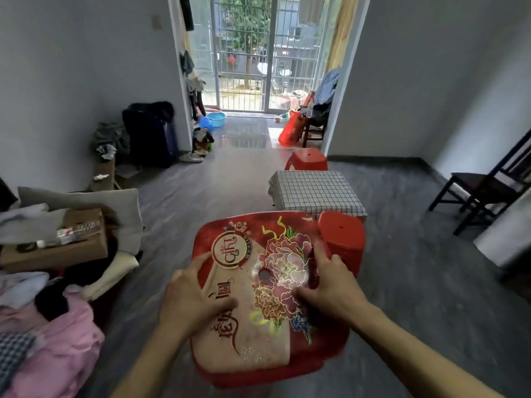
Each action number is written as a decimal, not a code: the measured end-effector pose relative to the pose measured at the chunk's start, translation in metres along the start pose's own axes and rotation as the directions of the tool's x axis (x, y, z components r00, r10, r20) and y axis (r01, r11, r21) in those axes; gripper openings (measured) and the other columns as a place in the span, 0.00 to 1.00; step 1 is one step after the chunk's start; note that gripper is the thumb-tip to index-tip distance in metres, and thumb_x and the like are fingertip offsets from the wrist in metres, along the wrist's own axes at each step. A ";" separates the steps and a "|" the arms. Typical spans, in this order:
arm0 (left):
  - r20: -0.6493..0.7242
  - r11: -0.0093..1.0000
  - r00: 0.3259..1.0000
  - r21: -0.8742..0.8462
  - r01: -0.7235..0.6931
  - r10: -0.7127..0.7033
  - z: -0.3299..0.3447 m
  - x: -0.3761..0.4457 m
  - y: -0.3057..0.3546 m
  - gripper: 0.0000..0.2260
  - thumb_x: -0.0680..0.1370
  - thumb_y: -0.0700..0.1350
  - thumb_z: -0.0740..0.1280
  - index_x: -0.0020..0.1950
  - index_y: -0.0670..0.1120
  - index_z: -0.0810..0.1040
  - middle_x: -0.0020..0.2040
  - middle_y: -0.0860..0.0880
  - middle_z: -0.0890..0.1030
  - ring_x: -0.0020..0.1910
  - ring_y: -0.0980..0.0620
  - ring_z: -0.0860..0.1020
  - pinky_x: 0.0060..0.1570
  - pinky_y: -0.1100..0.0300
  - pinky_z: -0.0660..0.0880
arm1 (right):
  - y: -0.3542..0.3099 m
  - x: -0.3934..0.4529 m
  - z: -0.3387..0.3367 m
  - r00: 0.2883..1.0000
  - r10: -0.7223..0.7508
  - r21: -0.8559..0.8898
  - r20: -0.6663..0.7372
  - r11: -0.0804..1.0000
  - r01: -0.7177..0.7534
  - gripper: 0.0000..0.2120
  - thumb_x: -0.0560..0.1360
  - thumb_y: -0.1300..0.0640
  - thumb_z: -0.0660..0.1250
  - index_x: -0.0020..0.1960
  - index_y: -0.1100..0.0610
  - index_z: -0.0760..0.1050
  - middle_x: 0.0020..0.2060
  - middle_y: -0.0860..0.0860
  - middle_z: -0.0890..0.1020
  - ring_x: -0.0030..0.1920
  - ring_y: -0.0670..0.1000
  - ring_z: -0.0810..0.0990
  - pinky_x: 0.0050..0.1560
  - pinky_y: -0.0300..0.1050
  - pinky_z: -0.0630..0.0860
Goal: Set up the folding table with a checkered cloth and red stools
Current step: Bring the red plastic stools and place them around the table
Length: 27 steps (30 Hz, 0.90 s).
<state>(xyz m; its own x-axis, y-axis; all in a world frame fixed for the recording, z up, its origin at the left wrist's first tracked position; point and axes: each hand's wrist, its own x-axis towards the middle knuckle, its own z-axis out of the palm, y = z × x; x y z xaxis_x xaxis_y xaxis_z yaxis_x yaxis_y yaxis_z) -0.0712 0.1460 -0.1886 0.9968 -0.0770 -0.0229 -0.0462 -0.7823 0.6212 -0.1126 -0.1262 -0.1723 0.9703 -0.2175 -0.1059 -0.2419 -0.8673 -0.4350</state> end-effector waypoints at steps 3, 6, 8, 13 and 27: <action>0.024 1.000 1.000 -0.005 0.000 0.000 0.004 0.060 0.005 0.51 0.51 0.68 0.77 0.72 0.60 0.65 0.59 0.47 0.76 0.58 0.48 0.75 0.56 0.54 0.74 | -0.002 0.056 -0.004 1.000 0.011 0.016 -0.026 1.000 -0.011 0.49 0.60 0.34 0.73 0.74 0.44 0.54 0.52 0.55 0.73 0.53 0.59 0.78 0.54 0.55 0.78; 0.033 1.000 0.999 -0.021 -0.001 0.001 0.010 0.129 0.006 0.51 0.50 0.67 0.78 0.71 0.60 0.67 0.60 0.48 0.78 0.58 0.49 0.76 0.57 0.52 0.75 | -0.002 0.125 0.000 1.000 -0.009 0.040 -0.018 0.999 0.010 0.44 0.58 0.32 0.74 0.68 0.43 0.61 0.50 0.53 0.75 0.51 0.57 0.79 0.53 0.54 0.79; 0.045 1.000 0.999 0.007 0.013 -0.013 0.013 0.173 0.009 0.50 0.50 0.66 0.79 0.71 0.60 0.67 0.60 0.47 0.78 0.58 0.48 0.76 0.57 0.52 0.75 | 0.000 0.176 0.005 1.000 -0.026 0.056 -0.005 0.998 0.026 0.44 0.53 0.28 0.71 0.65 0.42 0.64 0.50 0.52 0.78 0.50 0.55 0.80 0.52 0.52 0.79; 0.013 0.999 0.999 0.025 0.043 -0.044 0.005 0.272 0.027 0.53 0.49 0.67 0.79 0.72 0.57 0.67 0.64 0.47 0.77 0.62 0.47 0.75 0.60 0.52 0.73 | -0.011 0.291 -0.002 0.997 -0.072 0.115 0.002 0.991 0.071 0.46 0.48 0.26 0.65 0.64 0.42 0.65 0.49 0.49 0.81 0.49 0.52 0.81 0.51 0.50 0.80; -0.116 0.997 0.990 0.018 0.077 -0.074 -0.004 0.517 0.013 0.51 0.52 0.67 0.79 0.72 0.58 0.64 0.63 0.49 0.77 0.58 0.47 0.76 0.57 0.47 0.76 | -0.087 0.555 -0.016 0.985 -0.171 0.096 -0.007 0.981 0.171 0.44 0.57 0.41 0.81 0.69 0.45 0.67 0.54 0.48 0.81 0.53 0.49 0.80 0.57 0.45 0.78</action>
<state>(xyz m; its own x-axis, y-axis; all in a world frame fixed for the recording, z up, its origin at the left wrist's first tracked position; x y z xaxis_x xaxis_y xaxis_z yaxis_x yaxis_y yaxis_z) 0.4440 0.0985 -0.1898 0.9983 0.0534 0.0225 0.0290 -0.7972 0.6030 0.4464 -0.1786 -0.1791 0.9973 -0.0689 -0.0240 -0.0711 -0.8449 -0.5301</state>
